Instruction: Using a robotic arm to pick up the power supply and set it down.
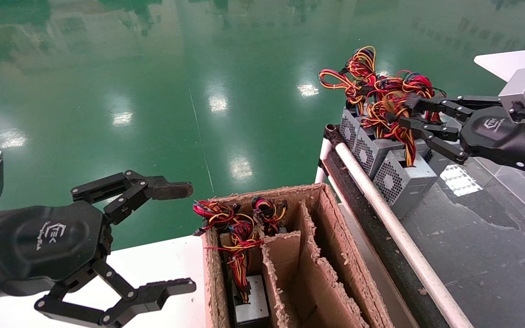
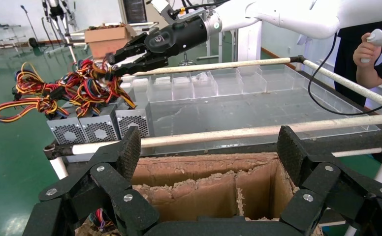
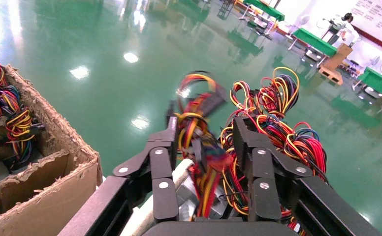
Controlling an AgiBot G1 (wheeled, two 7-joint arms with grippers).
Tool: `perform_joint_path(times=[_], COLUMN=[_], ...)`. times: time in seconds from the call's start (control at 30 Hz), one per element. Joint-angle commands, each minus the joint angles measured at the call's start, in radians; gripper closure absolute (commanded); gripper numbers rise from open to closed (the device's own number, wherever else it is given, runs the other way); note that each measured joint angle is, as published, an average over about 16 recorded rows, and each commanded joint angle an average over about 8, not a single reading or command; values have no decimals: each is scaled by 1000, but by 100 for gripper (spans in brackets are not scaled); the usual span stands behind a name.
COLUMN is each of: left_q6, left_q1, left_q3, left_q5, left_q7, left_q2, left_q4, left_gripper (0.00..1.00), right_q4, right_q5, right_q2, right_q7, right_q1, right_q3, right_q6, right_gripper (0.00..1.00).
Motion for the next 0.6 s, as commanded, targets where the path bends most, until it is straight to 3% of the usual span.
perform_joint_path(times=[0.03,0.3,0.6], left_q6=[0,0,0], left_q1=[0,0,0], left_q3=[0,0,0], left_q5=[0,0,0], left_q7=[0,0,0], left_q2=[0,0,0], left_q4=[0,0,0], left_gripper=[0,0,0], right_q4=[1,0,-36], right_q5=[-1,30,136], right_q2=[2,15,24], right_q7=[4,33,105], right_q1=[0,-7,-7], right_q3=[-1,14,56], right_q6=[-1,-19,-107], right_gripper=[0,0,0])
